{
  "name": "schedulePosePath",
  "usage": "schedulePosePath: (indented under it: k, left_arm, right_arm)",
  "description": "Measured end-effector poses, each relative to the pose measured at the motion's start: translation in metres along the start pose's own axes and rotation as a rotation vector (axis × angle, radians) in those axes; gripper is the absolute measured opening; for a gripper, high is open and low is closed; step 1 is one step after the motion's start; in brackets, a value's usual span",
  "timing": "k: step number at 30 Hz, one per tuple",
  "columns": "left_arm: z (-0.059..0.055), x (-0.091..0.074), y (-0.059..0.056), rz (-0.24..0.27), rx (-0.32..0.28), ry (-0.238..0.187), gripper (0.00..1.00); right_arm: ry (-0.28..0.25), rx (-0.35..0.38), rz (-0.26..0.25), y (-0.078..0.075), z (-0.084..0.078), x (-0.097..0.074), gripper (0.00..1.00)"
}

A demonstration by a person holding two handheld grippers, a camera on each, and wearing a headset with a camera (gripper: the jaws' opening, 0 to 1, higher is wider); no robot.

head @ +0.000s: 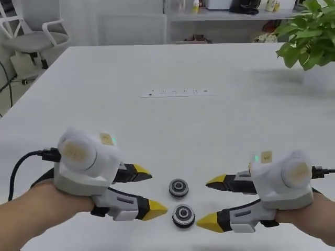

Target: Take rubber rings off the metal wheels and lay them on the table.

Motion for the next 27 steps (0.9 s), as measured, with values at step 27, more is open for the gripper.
schedulePosePath:
  k: [27]
  left_arm:
    - [-0.010, 0.054, -0.017, -0.094, 0.049, 0.080, 0.22]
  right_arm:
    - [0.031, -0.029, 0.098, 0.007, -0.010, 0.027, 0.27]
Point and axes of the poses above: the centre of the closed fingertips' face, and the gripper's own axes: x roughly forward along the fingers, y roughly to its left, z roughly out of its top, the point moved 8 cm from there along -x, roughly backward along the fingers, and after that the axes turned 2 degrees about -z, right-handed, at the moved point
